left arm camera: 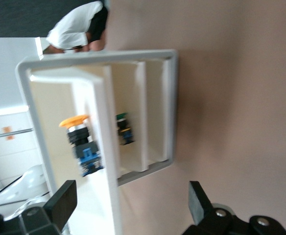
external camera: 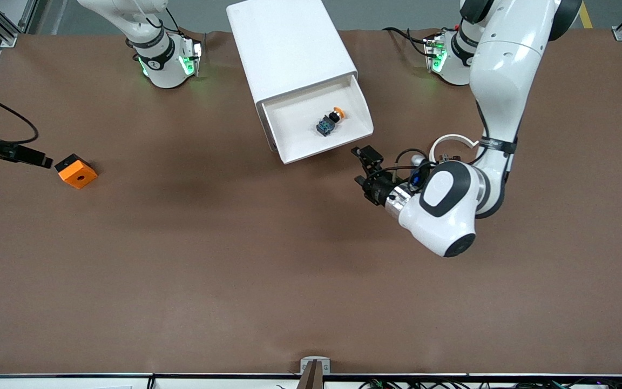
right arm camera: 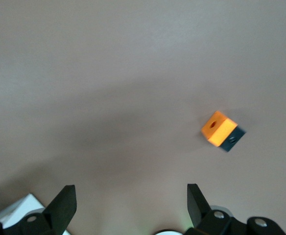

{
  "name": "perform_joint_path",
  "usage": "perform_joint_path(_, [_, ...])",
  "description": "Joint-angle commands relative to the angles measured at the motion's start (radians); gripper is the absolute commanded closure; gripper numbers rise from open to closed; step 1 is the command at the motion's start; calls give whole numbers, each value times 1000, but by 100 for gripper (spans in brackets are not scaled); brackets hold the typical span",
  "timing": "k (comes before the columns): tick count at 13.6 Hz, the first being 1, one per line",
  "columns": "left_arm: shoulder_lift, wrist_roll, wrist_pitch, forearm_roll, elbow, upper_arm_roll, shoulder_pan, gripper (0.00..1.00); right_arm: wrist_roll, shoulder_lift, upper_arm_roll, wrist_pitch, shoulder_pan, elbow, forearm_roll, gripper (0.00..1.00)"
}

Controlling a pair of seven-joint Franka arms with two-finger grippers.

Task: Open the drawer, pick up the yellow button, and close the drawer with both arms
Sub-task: 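Withdraw the left gripper while the right gripper reaches into the drawer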

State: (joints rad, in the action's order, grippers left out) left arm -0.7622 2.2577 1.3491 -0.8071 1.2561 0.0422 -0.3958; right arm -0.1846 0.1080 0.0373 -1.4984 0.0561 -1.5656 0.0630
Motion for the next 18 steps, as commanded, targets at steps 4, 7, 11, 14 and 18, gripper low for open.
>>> perform_joint_path(4, [12, -325, 15, 289, -56, 111, -5, 0, -537, -39, -2, 6, -309, 9, 80, 0])
perform_joint_path(7, [26, -550, 140, 477, -55, 111, -21, 0, -787, -38, -2, -43, -496, 9, 80, 0])
perform_joint_path(11, [92, -933, 165, 629, -50, 113, -14, 0, -1128, -9, 1, -193, -718, 6, 80, 0])
perform_joint_path(14, [141, -1226, 168, 696, -40, 110, -2, 0, -1249, 56, 1, -305, -864, 4, 80, 0])
perform_joint_path(18, [202, -1538, 182, 721, -23, 105, 17, 0, -1297, 130, 3, -347, -947, 13, 63, 0])
